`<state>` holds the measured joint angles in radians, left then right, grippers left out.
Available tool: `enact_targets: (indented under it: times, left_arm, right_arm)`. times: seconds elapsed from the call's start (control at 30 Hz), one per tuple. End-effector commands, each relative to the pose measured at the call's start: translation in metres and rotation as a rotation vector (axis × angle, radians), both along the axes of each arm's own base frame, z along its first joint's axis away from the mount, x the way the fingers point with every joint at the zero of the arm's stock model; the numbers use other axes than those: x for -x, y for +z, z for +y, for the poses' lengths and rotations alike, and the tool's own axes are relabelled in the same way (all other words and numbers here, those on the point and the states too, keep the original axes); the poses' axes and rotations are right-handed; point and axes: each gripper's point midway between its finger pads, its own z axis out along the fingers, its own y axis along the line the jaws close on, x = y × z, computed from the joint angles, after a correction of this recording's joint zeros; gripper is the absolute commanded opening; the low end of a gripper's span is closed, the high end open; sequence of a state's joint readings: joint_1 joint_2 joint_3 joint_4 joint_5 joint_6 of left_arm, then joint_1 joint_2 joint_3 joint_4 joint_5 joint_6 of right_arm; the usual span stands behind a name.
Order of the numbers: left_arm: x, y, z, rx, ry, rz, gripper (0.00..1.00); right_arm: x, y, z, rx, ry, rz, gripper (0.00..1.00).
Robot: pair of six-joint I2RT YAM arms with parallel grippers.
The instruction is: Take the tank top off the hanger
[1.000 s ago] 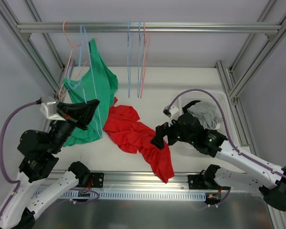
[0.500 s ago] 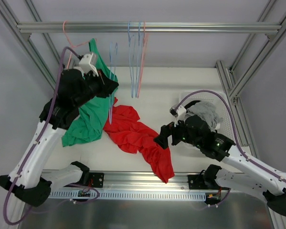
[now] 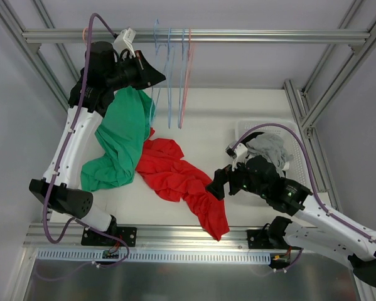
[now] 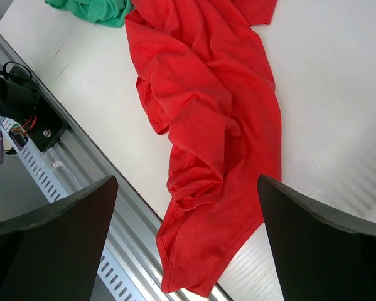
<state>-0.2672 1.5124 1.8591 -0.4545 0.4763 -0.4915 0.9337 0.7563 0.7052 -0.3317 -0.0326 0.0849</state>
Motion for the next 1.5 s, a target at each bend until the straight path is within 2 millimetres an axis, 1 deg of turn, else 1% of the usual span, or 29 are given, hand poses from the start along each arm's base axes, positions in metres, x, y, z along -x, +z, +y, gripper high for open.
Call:
enact_targets:
  times: [0.0,0.17,0.4,0.43,0.47,0.53,0.57,0.6,0.63,0.7,0.73,0.77,0.8,0.87,0.9,0.93,0.97,1.0,1.03,1.07,1.1,1.13,1.2,1.23,1.33,1.37,1.4,1.43,1.47]
  left_arm:
    - [-0.001,0.003,-0.006,0.048,-0.048,0.035,0.0]
    - [-0.014,-0.028,-0.001,0.016,0.003,0.098,0.0]
    - [-0.014,-0.034,0.003,0.007,0.029,0.107,0.01]
    - [-0.012,-0.034,0.006,0.002,0.041,0.103,0.08]
    - [-0.006,-0.036,0.01,-0.007,0.054,0.097,0.25]
    - [0.005,-0.029,0.022,-0.023,0.108,0.06,0.43]
    - [0.007,-0.041,0.027,-0.044,0.127,0.076,0.6]
    - [0.012,-0.042,0.032,-0.055,0.148,0.067,0.71]
    - [0.016,-0.044,0.037,-0.066,0.167,0.061,0.98]
    - [0.032,-0.049,0.052,-0.096,0.216,0.04,0.98]
    - [0.048,-0.04,0.059,-0.09,0.236,0.002,0.99]
    - [0.054,-0.058,0.064,-0.111,0.253,0.03,0.99]
    - [0.06,-0.061,0.072,-0.124,0.287,0.021,0.98]
    - [0.086,-0.074,0.089,-0.141,0.338,0.007,0.99]
    - [0.093,-0.077,0.098,-0.152,0.38,-0.007,0.99]
    - [0.111,-0.072,0.107,-0.142,0.4,-0.047,0.99]
    - [0.117,-0.089,0.111,-0.165,0.409,-0.031,0.99]
    - [0.124,-0.092,0.117,-0.173,0.427,-0.047,0.99]
    - [0.138,-0.098,0.122,-0.172,0.434,-0.064,0.99]
    - [0.144,-0.101,0.124,-0.191,0.43,-0.085,0.99]
    - [0.151,-0.103,0.127,-0.2,0.431,-0.102,0.99]
    - [0.162,-0.098,0.132,-0.196,0.438,-0.143,0.99]
    - [0.17,-0.11,0.137,-0.242,0.437,-0.164,0.99]
    - [0.179,-0.109,0.141,-0.245,0.442,-0.2,0.99]
    - [0.186,-0.133,0.16,-0.312,0.51,-0.211,0.99]
    - [0.186,-0.138,0.17,-0.328,0.561,-0.207,0.99]
    - [0.187,-0.144,0.173,-0.333,0.579,-0.205,0.99]
    - [0.19,-0.152,0.176,-0.332,0.59,-0.203,0.99]
    - [0.19,-0.157,0.178,-0.332,0.601,-0.199,0.99]
  right_arm:
    - [-0.002,0.0,-0.002,0.001,-0.006,-0.024,1.0]
    - [-0.002,-0.006,-0.002,0.013,-0.006,-0.018,0.99]
    - [-0.006,-0.023,0.012,0.039,0.015,0.022,0.99]
    - [-0.008,-0.027,0.015,0.049,0.017,0.029,0.99]
    - [-0.011,-0.037,0.019,0.077,0.018,0.048,1.0]
    - [-0.019,-0.041,0.027,0.104,0.014,0.057,0.99]
    - [-0.027,-0.05,0.033,0.142,0.004,0.071,0.99]
    - [-0.032,-0.055,0.036,0.165,-0.004,0.079,0.99]
    - [-0.036,-0.058,0.04,0.184,-0.009,0.081,0.99]
    - [-0.052,-0.068,0.052,0.234,-0.016,0.078,0.99]
    - [-0.056,-0.072,0.057,0.25,-0.004,0.072,1.0]
    - [-0.059,-0.072,0.066,0.246,0.015,0.071,0.99]
    - [-0.063,-0.088,0.071,0.283,0.016,0.098,0.99]
    - [-0.075,-0.084,0.086,0.296,0.043,0.065,0.99]
    - [-0.078,-0.1,0.092,0.333,0.055,0.083,1.0]
    - [-0.084,-0.096,0.102,0.327,0.062,0.07,0.99]
    - [-0.087,-0.099,0.109,0.336,0.077,0.062,0.99]
    - [-0.084,-0.103,0.117,0.331,0.112,0.078,0.99]
    - [-0.085,-0.12,0.122,0.363,0.123,0.101,0.99]
    - [-0.089,-0.117,0.133,0.355,0.133,0.091,0.99]
    - [-0.09,-0.124,0.136,0.37,0.138,0.095,0.99]
    - [-0.089,-0.143,0.139,0.406,0.146,0.118,0.99]
    - [-0.091,-0.155,0.144,0.433,0.139,0.128,1.0]
    - [-0.096,-0.162,0.14,0.465,0.099,0.125,1.0]
    - [-0.094,-0.184,0.125,0.535,0.029,0.139,0.99]
    - [-0.094,-0.187,0.122,0.544,0.014,0.131,0.94]
    - [-0.089,-0.192,0.117,0.555,0.013,0.139,0.67]
    - [-0.087,-0.192,0.116,0.563,0.005,0.123,0.48]
    - [-0.086,-0.178,0.116,0.542,-0.002,0.093,0.16]
